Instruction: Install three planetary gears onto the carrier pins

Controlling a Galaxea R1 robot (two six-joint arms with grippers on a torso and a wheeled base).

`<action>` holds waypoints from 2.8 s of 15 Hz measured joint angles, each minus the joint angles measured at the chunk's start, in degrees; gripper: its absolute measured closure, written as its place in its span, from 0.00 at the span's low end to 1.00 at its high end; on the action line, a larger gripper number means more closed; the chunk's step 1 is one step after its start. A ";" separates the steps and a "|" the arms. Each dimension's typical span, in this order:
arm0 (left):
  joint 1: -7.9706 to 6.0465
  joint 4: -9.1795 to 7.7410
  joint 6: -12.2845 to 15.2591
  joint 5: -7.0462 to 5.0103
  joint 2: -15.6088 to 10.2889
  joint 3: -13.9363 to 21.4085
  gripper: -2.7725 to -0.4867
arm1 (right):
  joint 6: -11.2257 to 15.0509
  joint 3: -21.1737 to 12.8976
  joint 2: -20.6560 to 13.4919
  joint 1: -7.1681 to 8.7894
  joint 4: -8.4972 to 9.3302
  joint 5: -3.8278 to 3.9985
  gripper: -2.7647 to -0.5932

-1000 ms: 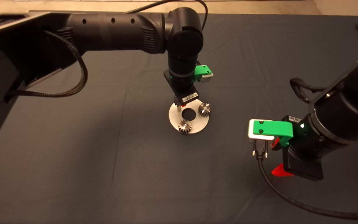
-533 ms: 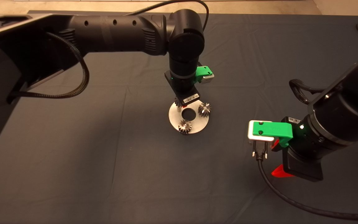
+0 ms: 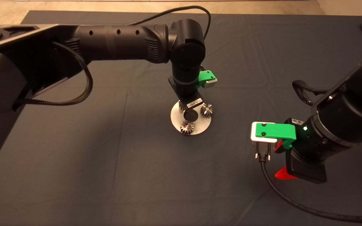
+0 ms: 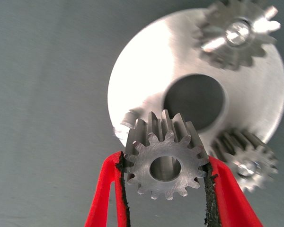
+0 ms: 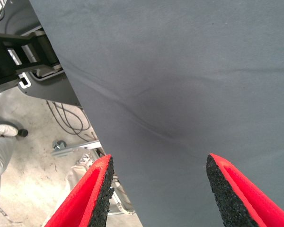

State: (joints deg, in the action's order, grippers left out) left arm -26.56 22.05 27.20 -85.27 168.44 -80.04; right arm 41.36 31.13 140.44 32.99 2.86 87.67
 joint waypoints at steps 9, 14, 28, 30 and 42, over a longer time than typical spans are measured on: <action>0.02 3.34 -0.16 0.13 0.00 -0.11 0.93 | 0.00 0.00 0.72 0.02 0.01 0.00 0.61; 0.39 4.44 -0.20 0.10 0.00 -0.11 0.93 | 0.00 0.00 0.70 0.02 0.02 0.00 0.61; 2.72 6.88 -1.83 -1.35 0.13 -0.50 0.93 | -0.03 0.06 0.16 -0.02 0.09 0.02 0.61; 2.69 6.87 -2.39 -1.35 0.15 -0.77 0.93 | -0.03 0.06 -0.02 0.00 0.09 0.04 0.61; 2.56 7.38 -2.54 -1.38 0.13 -1.35 0.93 | -0.18 0.17 -0.14 0.02 0.09 0.02 0.61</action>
State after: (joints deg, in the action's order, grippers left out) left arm -24.00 29.43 24.66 -86.65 168.57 -81.40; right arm 41.18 31.31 140.30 33.01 2.95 87.69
